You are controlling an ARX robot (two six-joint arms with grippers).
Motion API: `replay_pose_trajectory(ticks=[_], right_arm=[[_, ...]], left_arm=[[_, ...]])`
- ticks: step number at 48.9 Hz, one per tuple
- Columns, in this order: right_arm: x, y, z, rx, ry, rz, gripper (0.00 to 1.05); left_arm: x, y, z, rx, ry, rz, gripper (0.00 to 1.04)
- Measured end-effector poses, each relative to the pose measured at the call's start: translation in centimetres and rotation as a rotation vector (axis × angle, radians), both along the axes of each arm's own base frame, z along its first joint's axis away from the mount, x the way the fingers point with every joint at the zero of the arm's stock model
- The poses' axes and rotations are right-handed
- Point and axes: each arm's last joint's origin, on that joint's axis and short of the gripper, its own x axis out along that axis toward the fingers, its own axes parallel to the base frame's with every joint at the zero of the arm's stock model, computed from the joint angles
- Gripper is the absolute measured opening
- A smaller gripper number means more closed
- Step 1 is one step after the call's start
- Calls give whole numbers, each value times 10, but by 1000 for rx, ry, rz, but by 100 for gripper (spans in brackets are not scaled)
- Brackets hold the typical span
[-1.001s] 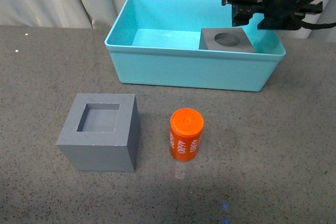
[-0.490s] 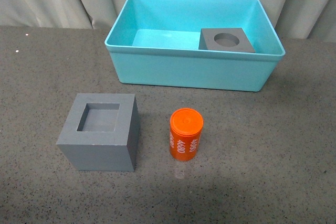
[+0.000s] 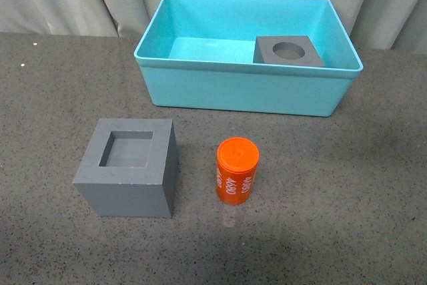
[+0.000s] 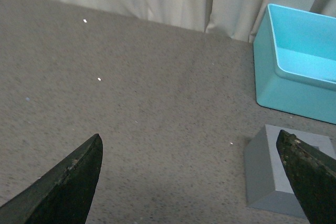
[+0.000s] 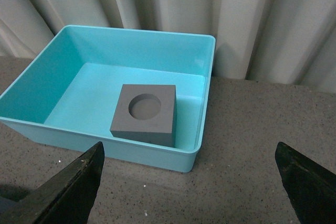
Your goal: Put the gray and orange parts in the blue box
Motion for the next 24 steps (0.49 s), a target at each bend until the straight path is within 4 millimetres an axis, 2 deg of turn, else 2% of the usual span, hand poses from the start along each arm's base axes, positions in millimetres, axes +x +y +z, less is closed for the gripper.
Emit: replay_pose_trajectory(ticks=[5, 10, 15, 19, 24], right_arm=[[0, 0, -1, -1, 3, 0, 95], [0, 0, 0, -1, 3, 1, 95], [0, 0, 0, -1, 3, 0, 95], [0, 0, 0, -1, 3, 1, 95], [0, 0, 0, -1, 3, 1, 95]], left_arm=[[22, -5, 6, -77, 53, -39, 98], [53, -9, 5, -140, 95, -46, 98], [81, -18, -11, -161, 174, -79, 98], [93, -26, -27, -153, 244, -105, 98], [103, -33, -36, -148, 297, -131, 98]])
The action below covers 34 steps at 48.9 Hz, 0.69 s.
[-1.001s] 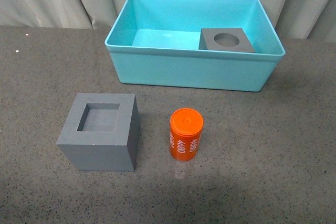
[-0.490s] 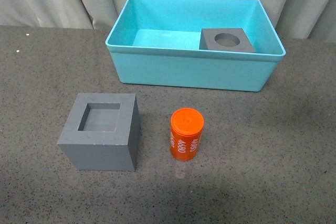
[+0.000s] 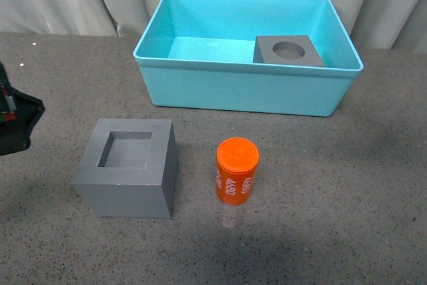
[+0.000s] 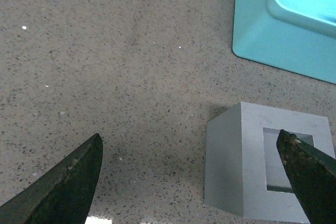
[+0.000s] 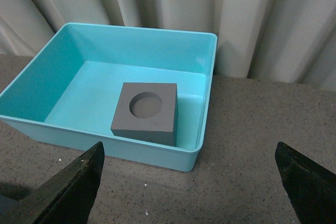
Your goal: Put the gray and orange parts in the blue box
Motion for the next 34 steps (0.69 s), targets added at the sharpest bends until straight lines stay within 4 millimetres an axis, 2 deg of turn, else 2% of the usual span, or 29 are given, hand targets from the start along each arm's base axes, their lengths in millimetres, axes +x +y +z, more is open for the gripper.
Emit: replay_pose_trajectory(ticks=[20, 34], right_arm=[[0, 0, 0, 0, 0, 0, 95], [0, 0, 0, 0, 0, 0, 95]], left_arm=[[36, -22, -24, 18, 86, -67, 98], [43, -33, -33, 33, 137, -131, 98]])
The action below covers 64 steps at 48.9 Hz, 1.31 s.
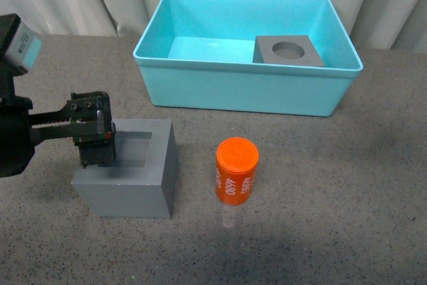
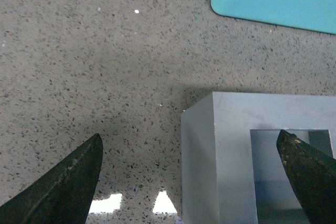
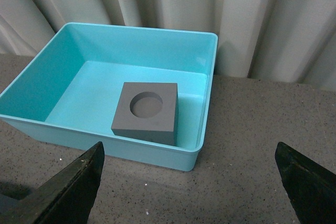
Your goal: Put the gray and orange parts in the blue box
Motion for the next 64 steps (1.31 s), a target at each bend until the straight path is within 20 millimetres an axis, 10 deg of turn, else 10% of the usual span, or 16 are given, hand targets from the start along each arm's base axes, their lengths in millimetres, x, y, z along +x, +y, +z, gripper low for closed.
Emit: replay_pose_trajectory(ticks=[16, 43, 64], right_arm=[[0, 0, 0, 0, 0, 0, 95], [0, 0, 0, 0, 0, -1, 95], [0, 0, 0, 0, 0, 0, 95]], left_arm=[[4, -5, -10, 41, 62, -29, 93], [4, -12, 0, 26, 48, -32, 18], [41, -34, 125, -69, -368, -29, 18]])
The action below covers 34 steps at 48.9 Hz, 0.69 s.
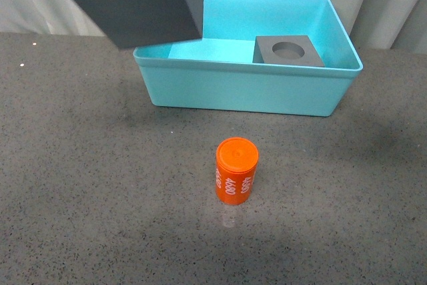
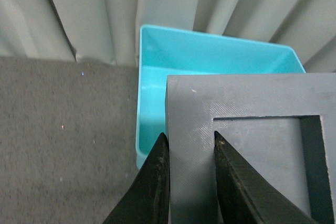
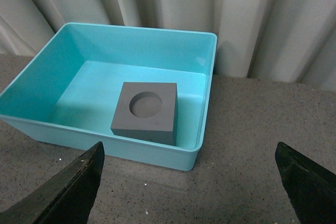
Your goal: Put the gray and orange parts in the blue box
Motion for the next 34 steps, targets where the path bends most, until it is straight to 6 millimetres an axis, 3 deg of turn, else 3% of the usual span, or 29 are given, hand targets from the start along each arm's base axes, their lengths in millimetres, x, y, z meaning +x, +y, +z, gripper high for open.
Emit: replay_pose_trajectory(ticks=[5, 16, 23, 34], right_arm=[[0, 0, 0, 0, 0, 0, 95], [0, 0, 0, 0, 0, 0, 95], [0, 0, 0, 0, 0, 0, 95], [0, 0, 0, 0, 0, 1, 95]], left_arm=[[36, -6, 5, 10, -24, 1, 18], [94, -8, -25, 48, 51, -7, 18], [117, -3, -47, 47, 87, -23, 18], [135, -7, -59, 53, 110, -18, 18]])
